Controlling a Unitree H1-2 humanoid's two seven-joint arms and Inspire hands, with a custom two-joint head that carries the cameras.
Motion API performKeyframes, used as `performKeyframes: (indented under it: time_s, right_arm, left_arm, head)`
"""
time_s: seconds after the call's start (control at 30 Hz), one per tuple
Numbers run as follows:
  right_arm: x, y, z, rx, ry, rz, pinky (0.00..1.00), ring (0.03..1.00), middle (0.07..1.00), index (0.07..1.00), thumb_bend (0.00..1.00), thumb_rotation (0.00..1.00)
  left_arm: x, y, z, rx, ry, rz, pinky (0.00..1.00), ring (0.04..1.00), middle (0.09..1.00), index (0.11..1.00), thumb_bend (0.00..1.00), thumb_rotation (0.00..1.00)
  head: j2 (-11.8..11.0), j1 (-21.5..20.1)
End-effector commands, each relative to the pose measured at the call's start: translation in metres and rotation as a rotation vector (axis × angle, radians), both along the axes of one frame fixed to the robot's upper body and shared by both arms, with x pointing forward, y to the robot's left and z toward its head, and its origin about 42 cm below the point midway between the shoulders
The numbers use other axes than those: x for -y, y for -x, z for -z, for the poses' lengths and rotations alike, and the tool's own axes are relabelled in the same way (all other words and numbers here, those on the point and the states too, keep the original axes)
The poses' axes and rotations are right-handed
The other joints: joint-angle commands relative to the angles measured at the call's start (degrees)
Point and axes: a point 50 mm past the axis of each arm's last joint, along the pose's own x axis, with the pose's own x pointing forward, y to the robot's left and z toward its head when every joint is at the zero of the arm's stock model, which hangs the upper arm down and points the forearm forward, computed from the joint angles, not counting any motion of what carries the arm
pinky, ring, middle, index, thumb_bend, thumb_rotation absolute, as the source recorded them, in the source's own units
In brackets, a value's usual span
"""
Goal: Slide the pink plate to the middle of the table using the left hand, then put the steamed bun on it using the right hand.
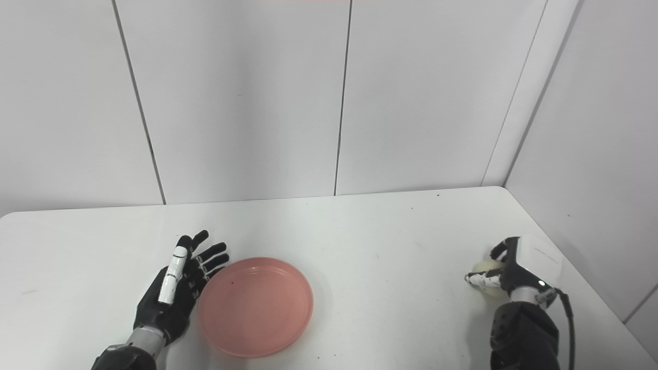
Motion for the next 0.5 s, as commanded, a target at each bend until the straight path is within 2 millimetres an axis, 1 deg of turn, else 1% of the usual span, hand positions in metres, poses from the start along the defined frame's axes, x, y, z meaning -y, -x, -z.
performKeyframes:
  time_s: [0.0,0.03,0.07,0.17,0.23,0.33,0.37,0.4,0.47]
  right_arm:
    - [-0.003,0.003,-0.005,0.007,0.027,-0.013,0.26,0.311,0.46,0.483,0.53,0.0]
    - [-0.008,0.006,-0.011,0.037,0.029,-0.039,0.25,0.297,0.465,0.482,0.53,0.0]
    - [-0.011,0.007,-0.015,0.058,0.028,-0.056,0.25,0.336,0.461,0.482,0.53,0.0]
    - [-0.025,0.013,-0.032,0.159,-0.003,-0.139,0.26,0.366,0.455,0.484,0.53,0.0]
    - [-0.036,0.016,-0.044,0.22,-0.018,-0.196,0.21,0.302,0.412,0.506,0.53,0.0]
    - [-0.05,0.022,-0.058,0.279,-0.01,-0.257,0.23,0.322,0.424,0.514,0.53,0.0]
    - [-0.054,0.024,-0.062,0.293,-0.008,-0.276,0.25,0.333,0.442,0.509,0.53,0.0]
    - [-0.059,0.026,-0.066,0.307,-0.007,-0.294,0.25,0.334,0.459,0.504,0.53,0.0]
    - [-0.067,0.028,-0.075,0.328,0.016,-0.334,0.25,0.33,0.46,0.506,0.53,0.0]
  left_arm:
    - [0.001,0.0,0.001,-0.022,-0.01,0.017,0.8,0.804,0.811,0.911,0.65,0.85]
    - [0.002,-0.001,0.001,-0.023,-0.008,0.017,0.8,0.804,0.811,0.911,0.65,0.85]
    - [0.002,-0.001,0.001,-0.024,-0.006,0.017,0.8,0.804,0.807,0.911,0.65,0.84]
    - [0.005,-0.002,0.001,-0.025,-0.011,0.02,0.8,0.806,0.808,0.914,0.65,0.85]
    - [0.008,-0.004,0.002,-0.026,-0.014,0.021,0.79,0.801,0.81,0.914,0.65,0.85]
    - [0.01,-0.005,0.003,-0.026,-0.015,0.024,0.78,0.794,0.812,0.915,0.66,0.85]
    - [0.011,-0.005,0.003,-0.027,-0.014,0.025,0.78,0.794,0.811,0.914,0.66,0.85]
    - [0.013,-0.005,0.004,-0.027,-0.016,0.027,0.78,0.798,0.813,0.915,0.65,0.86]
    - [0.015,-0.004,0.004,-0.029,-0.014,0.026,0.78,0.798,0.811,0.914,0.65,0.86]
  head:
    - [0.1,0.1]
    - [0.0,-0.1]
    - [0.0,-0.1]
    - [-0.6,0.2]
    - [-0.7,0.5]
    - [-0.9,1.0]
    - [-0.9,1.0]
    - [-0.8,1.5]
    - [-0.6,2.1]
